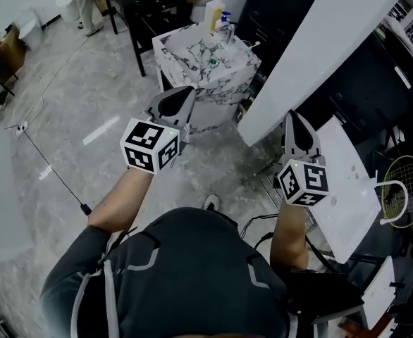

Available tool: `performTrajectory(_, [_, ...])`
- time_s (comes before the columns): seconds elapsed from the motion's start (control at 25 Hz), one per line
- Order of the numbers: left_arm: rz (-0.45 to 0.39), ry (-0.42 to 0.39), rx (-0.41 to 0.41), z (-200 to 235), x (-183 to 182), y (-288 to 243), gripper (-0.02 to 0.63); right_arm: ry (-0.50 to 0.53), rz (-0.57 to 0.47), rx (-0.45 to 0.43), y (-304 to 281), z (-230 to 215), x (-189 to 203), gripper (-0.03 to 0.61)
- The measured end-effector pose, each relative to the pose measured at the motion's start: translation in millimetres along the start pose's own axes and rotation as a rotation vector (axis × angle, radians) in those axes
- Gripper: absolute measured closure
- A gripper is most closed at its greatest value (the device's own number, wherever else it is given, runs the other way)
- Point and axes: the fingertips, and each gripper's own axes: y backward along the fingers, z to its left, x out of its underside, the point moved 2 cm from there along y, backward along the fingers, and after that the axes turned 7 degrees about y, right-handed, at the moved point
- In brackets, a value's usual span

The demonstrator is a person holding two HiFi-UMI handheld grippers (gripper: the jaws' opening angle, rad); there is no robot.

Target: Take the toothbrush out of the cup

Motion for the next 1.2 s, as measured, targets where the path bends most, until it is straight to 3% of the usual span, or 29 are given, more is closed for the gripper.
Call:
performTrajectory(0.56, [0.053,-0.036,-0.053,-17.2,14.1,-141.0,0.604,-0.024,0.007,-0.073,-72.9,-119.6,42.7,0.551])
performTrajectory(0.88, [0.097,-0.037,-0.042,3.3,21.0,-197.1,0.604,-0.036,0.023,-0.074,-120.2,-146.6,52.7,0.551])
performTrajectory(1.2, [0.091,-0.008,0.016,61.3,19.8,-259.7,0.604,-0.022,0.037,-0.026,-184.4,-148.4,55.7,0.551])
